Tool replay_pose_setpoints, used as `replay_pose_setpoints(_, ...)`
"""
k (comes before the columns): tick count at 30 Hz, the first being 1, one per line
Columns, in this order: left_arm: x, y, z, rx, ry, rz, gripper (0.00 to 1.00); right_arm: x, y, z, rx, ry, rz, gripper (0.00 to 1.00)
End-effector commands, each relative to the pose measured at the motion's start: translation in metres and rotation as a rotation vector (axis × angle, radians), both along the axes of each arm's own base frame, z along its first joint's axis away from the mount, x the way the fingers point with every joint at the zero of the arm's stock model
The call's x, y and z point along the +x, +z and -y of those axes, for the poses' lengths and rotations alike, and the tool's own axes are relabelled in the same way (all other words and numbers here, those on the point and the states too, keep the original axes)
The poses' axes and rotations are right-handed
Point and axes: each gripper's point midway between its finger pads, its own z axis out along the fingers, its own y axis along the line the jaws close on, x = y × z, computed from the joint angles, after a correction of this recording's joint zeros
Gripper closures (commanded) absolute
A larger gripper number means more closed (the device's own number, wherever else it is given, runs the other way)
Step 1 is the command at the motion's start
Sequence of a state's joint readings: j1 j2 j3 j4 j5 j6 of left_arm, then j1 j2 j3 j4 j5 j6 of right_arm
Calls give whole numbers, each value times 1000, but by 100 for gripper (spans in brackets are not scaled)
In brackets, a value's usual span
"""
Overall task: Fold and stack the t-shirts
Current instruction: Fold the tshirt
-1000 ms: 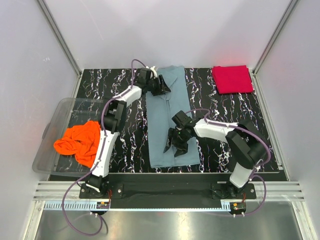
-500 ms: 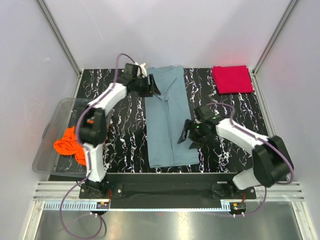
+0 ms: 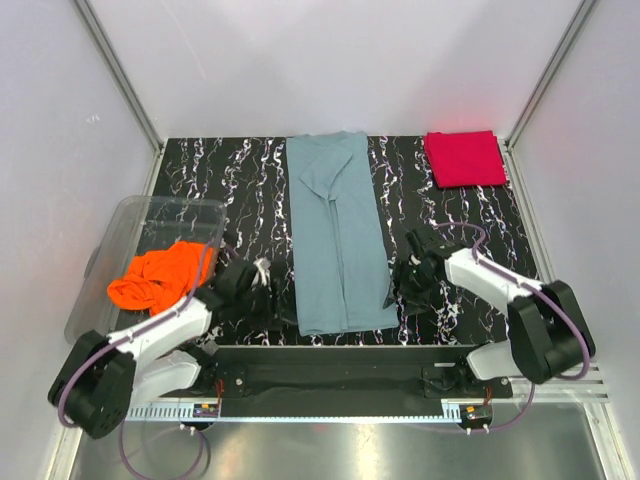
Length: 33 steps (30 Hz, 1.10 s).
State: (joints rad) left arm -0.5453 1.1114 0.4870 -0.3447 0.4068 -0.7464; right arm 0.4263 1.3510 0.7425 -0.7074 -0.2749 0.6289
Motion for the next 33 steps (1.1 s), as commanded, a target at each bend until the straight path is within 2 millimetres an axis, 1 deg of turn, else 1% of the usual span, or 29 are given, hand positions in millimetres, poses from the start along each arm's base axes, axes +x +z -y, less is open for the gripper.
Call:
replay_pose_setpoints(1,15,17,13,-211,234,38,43,12,-13,11,-45,-58,-12,38)
replay_pose_setpoints(2,16,13,11,-217,259,44,43,9,-17,14,-49,-67,-23,38)
replay_pose_setpoints(4,9,0,4,-191,283,18,45,13,-16,15,-44,-72,6,38)
replay_pose_setpoints(5,7,-5,1,-168,290,13,45,12,-17,18,-47,-79,6,38)
replay_pose_setpoints(7,5,-8,0,-147,278,23,46,12,-15,19,-44,-82,19,38)
replay_pose_setpoints(8,3,-13,-3,-112,284,16,46,11,-15,20,-41,-84,17,38)
replay_pose_setpoints(10,2,-18,-4,-81,295,-4,45,12,-14,18,-30,-77,13,38)
replay_pose_setpoints(12,-3,-25,-5,-54,307,-48,46,11,-15,16,-19,-68,3,38)
replay_pose_setpoints(13,-7,-32,-7,-27,308,-80,47,11,-17,14,-17,-66,-8,38)
replay_pose_setpoints(16,-16,-39,-5,29,290,-121,48,12,-18,11,-9,-58,-30,38)
replay_pose_setpoints(18,-19,-39,-2,54,275,-125,48,12,-18,11,-10,-59,-37,39)
replay_pose_setpoints(19,-21,-43,-3,77,272,-141,48,12,-18,10,-7,-58,-43,39)
replay_pose_setpoints(21,-21,-40,5,80,255,-136,48,8,-18,10,-10,-59,-72,42)
replay_pose_setpoints(22,-23,-43,4,101,254,-146,49,7,-18,10,-9,-61,-83,42)
replay_pose_setpoints(23,-23,-42,7,104,244,-144,49,6,-18,9,-9,-61,-94,42)
replay_pose_setpoints(27,-26,-47,7,141,245,-161,50,2,-24,5,11,-89,-140,42)
replay_pose_setpoints(31,-25,-50,6,153,249,-160,60,0,-23,4,11,-83,-144,43)
replay_pose_setpoints(32,-23,-48,7,151,252,-149,64,-1,-23,5,9,-89,-149,43)
replay_pose_setpoints(33,-22,-48,7,151,250,-143,65,-1,-23,5,10,-89,-146,43)
